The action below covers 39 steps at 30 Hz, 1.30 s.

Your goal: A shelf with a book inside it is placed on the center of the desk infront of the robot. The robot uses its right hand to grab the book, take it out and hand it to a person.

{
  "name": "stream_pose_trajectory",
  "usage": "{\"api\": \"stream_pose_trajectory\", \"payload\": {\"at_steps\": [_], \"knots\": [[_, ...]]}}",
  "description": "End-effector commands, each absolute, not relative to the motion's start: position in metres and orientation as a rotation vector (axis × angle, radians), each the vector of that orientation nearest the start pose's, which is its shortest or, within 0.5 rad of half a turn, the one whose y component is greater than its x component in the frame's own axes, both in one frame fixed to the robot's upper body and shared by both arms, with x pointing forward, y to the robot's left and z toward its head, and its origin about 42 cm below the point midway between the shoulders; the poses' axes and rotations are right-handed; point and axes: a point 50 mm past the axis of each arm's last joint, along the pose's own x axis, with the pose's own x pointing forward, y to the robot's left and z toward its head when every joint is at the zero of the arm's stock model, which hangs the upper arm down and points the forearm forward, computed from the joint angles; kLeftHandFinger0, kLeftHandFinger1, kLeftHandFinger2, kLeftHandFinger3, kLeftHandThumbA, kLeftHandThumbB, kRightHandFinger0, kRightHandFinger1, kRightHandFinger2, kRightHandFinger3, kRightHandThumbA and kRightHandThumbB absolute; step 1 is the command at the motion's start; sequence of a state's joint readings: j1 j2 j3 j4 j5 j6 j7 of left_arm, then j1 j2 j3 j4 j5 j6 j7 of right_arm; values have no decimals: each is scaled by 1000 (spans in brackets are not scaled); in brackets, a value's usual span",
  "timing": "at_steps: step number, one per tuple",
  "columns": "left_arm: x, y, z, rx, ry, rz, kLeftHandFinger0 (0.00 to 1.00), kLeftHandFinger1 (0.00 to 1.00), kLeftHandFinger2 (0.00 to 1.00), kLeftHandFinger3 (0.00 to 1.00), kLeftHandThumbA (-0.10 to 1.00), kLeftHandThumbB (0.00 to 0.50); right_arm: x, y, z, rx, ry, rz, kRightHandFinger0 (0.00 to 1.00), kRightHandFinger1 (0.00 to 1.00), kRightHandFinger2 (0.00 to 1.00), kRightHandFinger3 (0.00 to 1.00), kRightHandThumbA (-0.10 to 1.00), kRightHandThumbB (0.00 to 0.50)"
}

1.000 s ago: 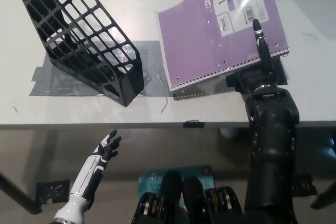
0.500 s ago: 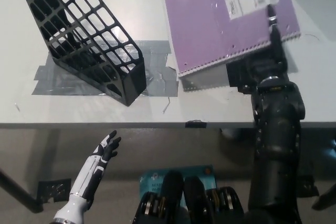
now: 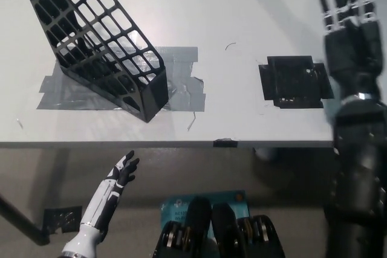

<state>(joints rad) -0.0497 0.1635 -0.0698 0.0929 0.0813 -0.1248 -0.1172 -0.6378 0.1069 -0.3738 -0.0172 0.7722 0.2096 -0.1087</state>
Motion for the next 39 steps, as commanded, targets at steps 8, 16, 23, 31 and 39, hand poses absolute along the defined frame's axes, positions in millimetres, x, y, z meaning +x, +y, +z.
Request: {"api": "stream_pose_trajectory", "payload": {"at_steps": [8, 16, 23, 31, 39], "knots": [[294, 241, 97, 202, -109, -215, 1000, 1000, 1000, 1000, 1000, 262, 261, -206, 343, 335, -791, 404, 1000, 1000, 1000, 1000, 1000, 480], [282, 243, 87, 184, -93, -197, 1000, 1000, 1000, 1000, 1000, 255, 241, -210, 279, 257, -642, 382, 1000, 1000, 1000, 1000, 1000, 429], [271, 247, 83, 182, -77, -191, 1000, 1000, 1000, 1000, 1000, 259, 242, -220, 196, 189, -362, 317, 1000, 1000, 1000, 1000, 1000, 434], [270, 248, 82, 177, -78, -184, 1000, 1000, 1000, 1000, 1000, 258, 256, -220, 134, -11, -184, 275, 1000, 1000, 1000, 1000, 1000, 337], [270, 247, 80, 168, -84, -182, 1000, 1000, 1000, 1000, 1000, 238, 268, -220, 118, -41, -116, 295, 1000, 1000, 1000, 1000, 1000, 315]]}}
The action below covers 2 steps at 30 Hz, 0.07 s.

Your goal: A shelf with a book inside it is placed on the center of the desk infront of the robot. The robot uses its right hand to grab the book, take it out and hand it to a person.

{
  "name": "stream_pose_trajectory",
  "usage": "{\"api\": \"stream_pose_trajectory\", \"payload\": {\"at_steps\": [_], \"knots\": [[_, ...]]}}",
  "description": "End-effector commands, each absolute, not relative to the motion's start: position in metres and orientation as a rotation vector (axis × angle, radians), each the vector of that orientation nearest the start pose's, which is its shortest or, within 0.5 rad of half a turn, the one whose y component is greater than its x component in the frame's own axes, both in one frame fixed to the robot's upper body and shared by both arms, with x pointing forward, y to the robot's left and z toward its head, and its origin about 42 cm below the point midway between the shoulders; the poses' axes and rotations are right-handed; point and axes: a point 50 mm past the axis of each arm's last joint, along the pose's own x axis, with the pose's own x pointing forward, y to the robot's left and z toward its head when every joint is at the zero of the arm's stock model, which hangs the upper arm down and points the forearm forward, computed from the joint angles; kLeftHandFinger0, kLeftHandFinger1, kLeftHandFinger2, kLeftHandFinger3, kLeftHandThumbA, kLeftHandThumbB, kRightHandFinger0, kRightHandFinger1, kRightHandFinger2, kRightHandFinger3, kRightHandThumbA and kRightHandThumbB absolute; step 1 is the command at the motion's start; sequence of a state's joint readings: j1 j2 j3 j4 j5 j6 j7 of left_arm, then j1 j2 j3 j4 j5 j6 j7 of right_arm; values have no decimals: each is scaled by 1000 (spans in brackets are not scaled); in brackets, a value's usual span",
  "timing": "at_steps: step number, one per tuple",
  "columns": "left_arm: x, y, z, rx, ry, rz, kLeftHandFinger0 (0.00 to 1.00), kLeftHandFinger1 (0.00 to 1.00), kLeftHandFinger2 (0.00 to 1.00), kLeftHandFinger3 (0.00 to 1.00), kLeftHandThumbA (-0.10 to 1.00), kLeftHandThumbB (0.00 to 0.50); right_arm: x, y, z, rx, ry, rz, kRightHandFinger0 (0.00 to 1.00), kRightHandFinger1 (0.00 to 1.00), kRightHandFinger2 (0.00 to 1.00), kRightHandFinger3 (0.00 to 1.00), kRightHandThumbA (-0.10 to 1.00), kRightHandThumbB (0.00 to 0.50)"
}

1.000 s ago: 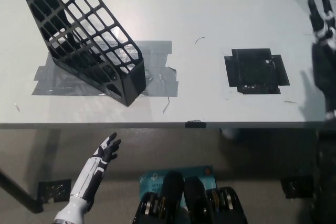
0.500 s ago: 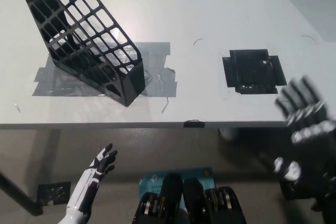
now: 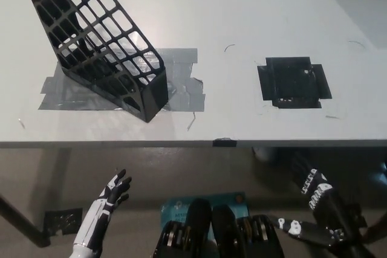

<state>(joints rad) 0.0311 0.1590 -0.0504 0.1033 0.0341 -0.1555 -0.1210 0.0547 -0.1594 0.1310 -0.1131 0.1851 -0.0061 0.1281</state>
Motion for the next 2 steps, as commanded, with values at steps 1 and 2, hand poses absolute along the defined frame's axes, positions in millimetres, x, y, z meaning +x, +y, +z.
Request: {"api": "stream_pose_trajectory", "payload": {"at_steps": [1, 2], "knots": [[269, 247, 80, 166, -83, -181, 1000, 1000, 1000, 1000, 1000, 242, 267, -220, 116, -41, -112, 295, 1000, 1000, 1000, 1000, 1000, 313], [269, 247, 80, 166, -83, -181, 1000, 1000, 1000, 1000, 1000, 242, 267, -220, 116, -41, -112, 295, 1000, 1000, 1000, 1000, 1000, 313]]}}
